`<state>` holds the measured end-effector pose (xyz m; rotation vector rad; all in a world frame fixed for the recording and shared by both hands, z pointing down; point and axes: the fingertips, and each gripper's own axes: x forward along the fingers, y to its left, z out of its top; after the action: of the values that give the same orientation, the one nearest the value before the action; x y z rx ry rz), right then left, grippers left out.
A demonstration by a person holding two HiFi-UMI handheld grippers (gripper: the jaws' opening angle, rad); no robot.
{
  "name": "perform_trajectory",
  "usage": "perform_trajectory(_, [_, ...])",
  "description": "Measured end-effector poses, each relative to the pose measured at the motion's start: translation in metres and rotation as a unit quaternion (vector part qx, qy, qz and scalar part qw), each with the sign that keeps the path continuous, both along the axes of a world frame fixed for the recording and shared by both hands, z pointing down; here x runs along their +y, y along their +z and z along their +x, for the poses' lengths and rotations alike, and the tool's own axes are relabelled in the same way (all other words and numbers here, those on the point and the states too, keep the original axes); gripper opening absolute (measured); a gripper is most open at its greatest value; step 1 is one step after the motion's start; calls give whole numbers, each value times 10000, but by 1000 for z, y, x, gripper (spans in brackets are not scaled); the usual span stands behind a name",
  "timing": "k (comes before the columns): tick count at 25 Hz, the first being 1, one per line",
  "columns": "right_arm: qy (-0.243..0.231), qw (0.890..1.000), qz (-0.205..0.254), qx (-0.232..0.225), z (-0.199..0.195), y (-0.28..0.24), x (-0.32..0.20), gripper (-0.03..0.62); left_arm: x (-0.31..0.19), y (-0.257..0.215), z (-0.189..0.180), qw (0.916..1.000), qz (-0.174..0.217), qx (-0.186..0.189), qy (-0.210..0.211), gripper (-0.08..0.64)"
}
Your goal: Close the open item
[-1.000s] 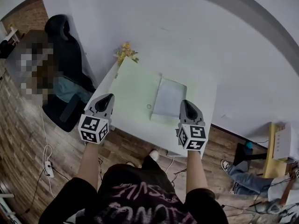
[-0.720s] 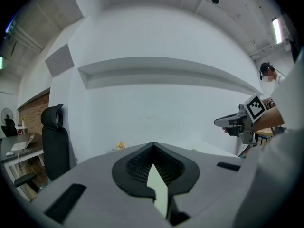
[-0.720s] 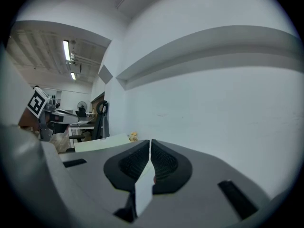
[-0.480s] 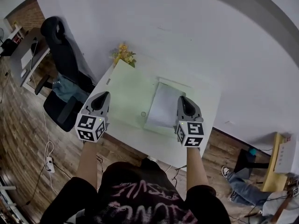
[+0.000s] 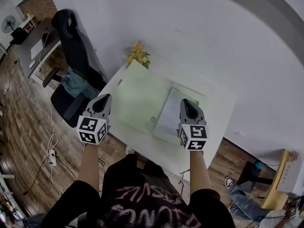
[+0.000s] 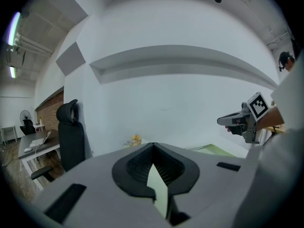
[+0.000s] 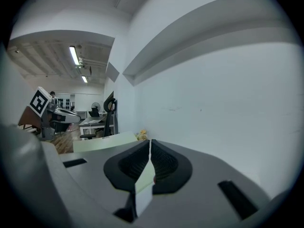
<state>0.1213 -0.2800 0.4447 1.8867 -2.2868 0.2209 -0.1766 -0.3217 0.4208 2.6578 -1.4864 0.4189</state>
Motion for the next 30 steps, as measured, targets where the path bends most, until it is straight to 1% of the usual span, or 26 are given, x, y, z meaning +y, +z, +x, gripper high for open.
perform_trajectory(4, [-25, 10000, -92, -14, -19, 7, -11, 28, -10, 12, -21, 9999, -154, -70, 7, 12])
perform_trajectory(8, [0, 9999, -170, 16, -39, 13, -26, 28, -24, 25, -36, 9993, -282, -177, 187, 14])
perform_trajectory(13, [56, 9993, -348, 88, -60, 24, -38, 28, -45, 42, -54, 9985, -459, -98, 288, 14])
perform_trajectory(18, [161, 9984, -502, 199, -69, 33, -47, 28, -62, 69, -66, 9967, -702, -89, 406, 14])
perform_trajectory(26, [204, 9970, -693, 280, -92, 51, -64, 28, -68, 112, -73, 9908, -1124, -85, 750, 15])
perform_trajectory(30, [273, 9961, -786, 286, -96, 58, -66, 28, -63, 129, -62, 9856, -1298, -125, 1078, 16])
